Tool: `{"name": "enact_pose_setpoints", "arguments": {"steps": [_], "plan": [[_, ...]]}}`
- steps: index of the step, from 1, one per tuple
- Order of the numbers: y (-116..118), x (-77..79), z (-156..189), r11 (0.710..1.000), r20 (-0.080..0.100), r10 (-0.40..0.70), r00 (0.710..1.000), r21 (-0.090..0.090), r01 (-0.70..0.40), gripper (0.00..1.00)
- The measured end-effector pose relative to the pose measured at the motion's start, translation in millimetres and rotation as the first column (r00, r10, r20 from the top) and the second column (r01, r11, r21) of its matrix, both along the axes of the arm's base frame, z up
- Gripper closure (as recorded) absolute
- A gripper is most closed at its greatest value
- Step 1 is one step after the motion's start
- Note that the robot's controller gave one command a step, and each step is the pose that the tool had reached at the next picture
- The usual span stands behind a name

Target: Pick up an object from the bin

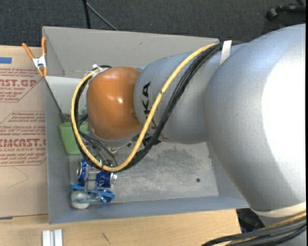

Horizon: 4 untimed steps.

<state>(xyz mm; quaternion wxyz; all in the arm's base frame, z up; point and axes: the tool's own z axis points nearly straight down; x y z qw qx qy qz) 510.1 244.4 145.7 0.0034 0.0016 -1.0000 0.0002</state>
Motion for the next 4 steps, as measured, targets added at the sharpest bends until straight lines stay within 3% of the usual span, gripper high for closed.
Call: {"name": "enact_pose_setpoints", "arguments": {"steps": [1, 2, 3, 4], "plan": [[-1, 2.5, 4, 1.000, 0.007, -0.003, 1.000, 0.002, 0.003, 1.00], [-28, 25.8, 67, 1.000, 0.016, -0.002, 1.000, 0.003, 0.002, 1.00], [-24, 18.4, -8, 0.998, 0.002, 0.069, 0.998, -0.001, -0.069, 1.00], [-27, 48.3, -19, 0.997, 0.010, 0.077, 0.997, 0.001, -0.077, 1.00]]}}
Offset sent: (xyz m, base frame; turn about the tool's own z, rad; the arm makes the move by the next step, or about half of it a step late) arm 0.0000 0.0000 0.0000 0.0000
